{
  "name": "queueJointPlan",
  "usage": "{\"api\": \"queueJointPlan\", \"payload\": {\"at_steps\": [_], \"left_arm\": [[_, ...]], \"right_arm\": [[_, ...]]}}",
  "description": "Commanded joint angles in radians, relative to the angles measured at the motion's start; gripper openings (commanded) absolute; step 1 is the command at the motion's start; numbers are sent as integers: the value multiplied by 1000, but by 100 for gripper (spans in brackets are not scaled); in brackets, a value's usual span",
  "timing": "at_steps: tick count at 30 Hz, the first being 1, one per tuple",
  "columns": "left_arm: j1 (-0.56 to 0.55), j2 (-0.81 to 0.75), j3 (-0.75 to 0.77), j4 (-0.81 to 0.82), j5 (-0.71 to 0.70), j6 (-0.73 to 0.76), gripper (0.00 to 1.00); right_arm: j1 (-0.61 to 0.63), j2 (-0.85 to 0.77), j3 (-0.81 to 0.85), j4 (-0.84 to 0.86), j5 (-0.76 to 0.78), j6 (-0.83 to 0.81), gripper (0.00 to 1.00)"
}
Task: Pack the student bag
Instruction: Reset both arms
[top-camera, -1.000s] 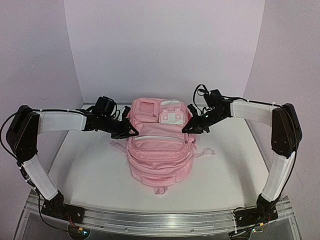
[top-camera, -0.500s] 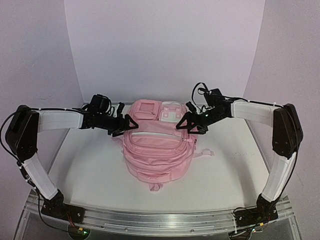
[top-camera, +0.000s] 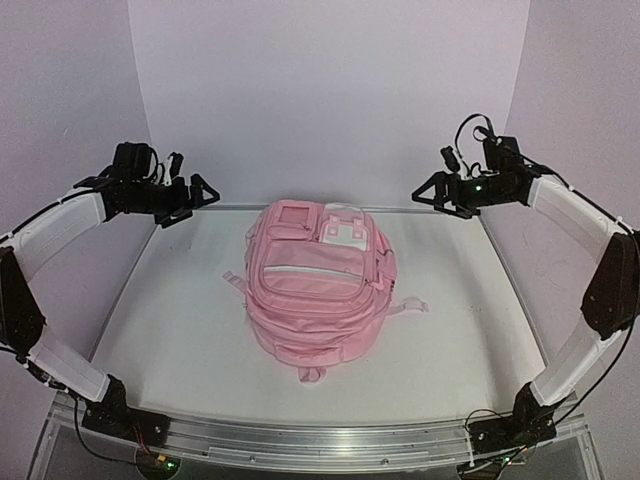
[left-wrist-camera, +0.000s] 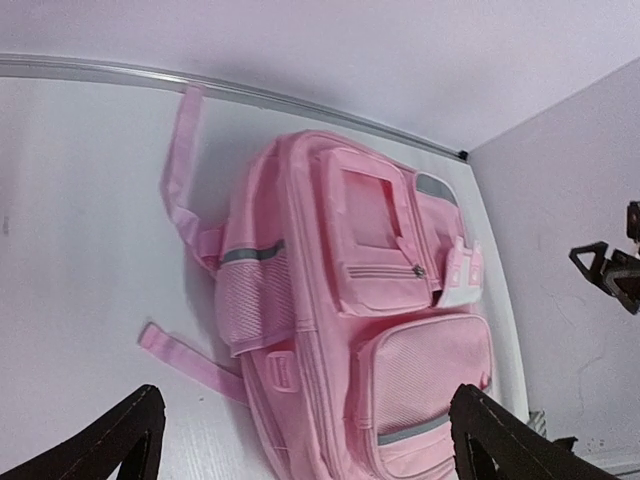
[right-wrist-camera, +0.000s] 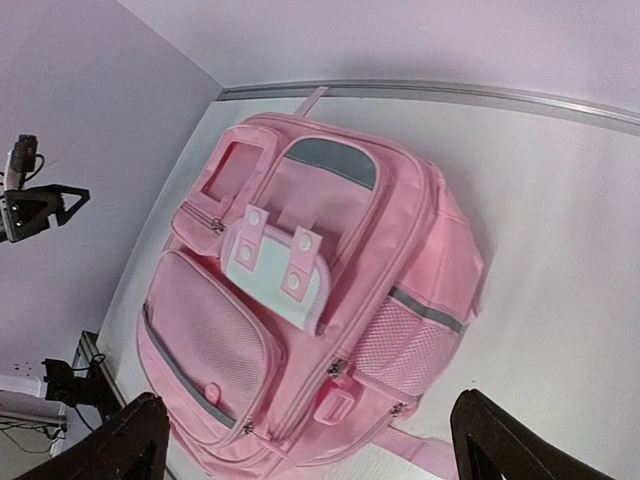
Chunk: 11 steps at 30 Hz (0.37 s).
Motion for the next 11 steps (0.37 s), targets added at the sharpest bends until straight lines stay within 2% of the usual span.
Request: {"api": "queueJointPlan", "payload": {"at_steps": [1,6,11], "left_arm": [[24,-93,-60,-61,-116,-27,100],[26,-106,-164,-27,-152,-45,100],[26,-87,-184,-9,-154,-45,100]], "right_arm": [[-43,-56,-90,-67,81,-93,98],[-75,-78,-155,-64,99,-119,98],[-76,-68,-169,-64,86,-116,98]]}}
